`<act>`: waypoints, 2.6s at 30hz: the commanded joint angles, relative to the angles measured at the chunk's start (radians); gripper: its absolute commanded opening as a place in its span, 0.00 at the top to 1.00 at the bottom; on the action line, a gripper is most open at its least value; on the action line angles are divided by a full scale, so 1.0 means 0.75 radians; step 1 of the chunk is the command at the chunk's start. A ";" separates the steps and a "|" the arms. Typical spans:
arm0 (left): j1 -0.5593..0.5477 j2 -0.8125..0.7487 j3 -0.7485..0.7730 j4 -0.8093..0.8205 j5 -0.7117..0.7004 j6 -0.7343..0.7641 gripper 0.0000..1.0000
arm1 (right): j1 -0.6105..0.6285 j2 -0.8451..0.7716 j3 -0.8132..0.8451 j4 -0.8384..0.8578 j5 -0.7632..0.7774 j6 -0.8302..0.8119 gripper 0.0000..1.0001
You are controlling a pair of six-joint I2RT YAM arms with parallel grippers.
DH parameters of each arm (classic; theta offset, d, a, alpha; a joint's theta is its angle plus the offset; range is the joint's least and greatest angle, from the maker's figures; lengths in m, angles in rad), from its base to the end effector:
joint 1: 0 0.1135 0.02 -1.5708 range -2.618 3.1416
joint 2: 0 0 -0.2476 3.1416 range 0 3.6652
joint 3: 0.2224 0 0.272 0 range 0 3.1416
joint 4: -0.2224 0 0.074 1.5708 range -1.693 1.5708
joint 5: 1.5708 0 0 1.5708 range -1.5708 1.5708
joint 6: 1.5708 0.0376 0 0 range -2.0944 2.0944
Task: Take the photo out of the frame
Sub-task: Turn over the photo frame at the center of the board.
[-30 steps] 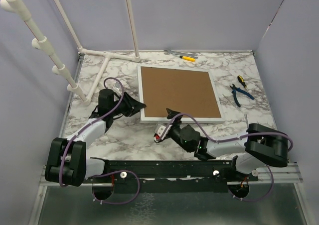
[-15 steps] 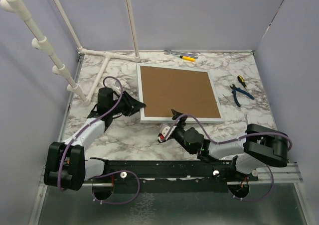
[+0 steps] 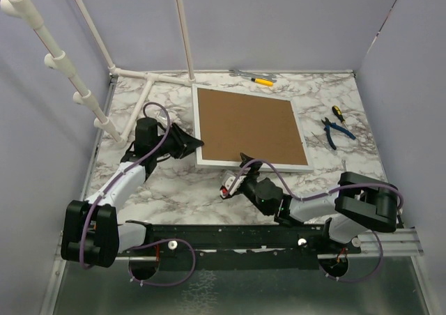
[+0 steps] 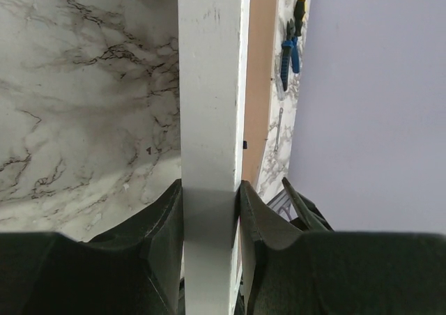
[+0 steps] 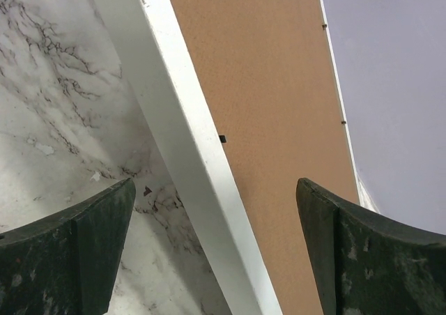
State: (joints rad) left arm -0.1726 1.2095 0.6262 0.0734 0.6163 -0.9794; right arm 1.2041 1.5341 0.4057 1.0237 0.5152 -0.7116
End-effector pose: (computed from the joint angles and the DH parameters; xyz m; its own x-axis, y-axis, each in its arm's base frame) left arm 0.2705 -0.0692 0.1980 -0.7970 -0.5487 -0.2524 -0.0439 0.4695 -0.8819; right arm 0.1194 0.2593 0.1357 0.3874 -0.5764 -0.7195 -0.5066 0.5190 -0.6885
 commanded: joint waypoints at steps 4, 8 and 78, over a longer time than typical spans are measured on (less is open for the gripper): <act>0.005 -0.095 0.100 0.027 0.039 -0.074 0.97 | -0.008 0.063 0.043 0.019 0.051 -0.037 0.01; 0.007 -0.103 0.084 0.027 0.049 -0.092 0.97 | -0.008 0.097 0.043 0.044 0.079 -0.079 0.03; 0.405 -0.365 0.172 -0.362 -0.089 0.120 0.09 | -0.123 -0.495 0.447 -0.652 -0.083 0.125 0.99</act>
State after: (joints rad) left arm 0.1253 0.9741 0.7856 -0.1989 0.5873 -0.9215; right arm 1.1057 1.2194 0.6498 0.5789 0.5430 -0.7795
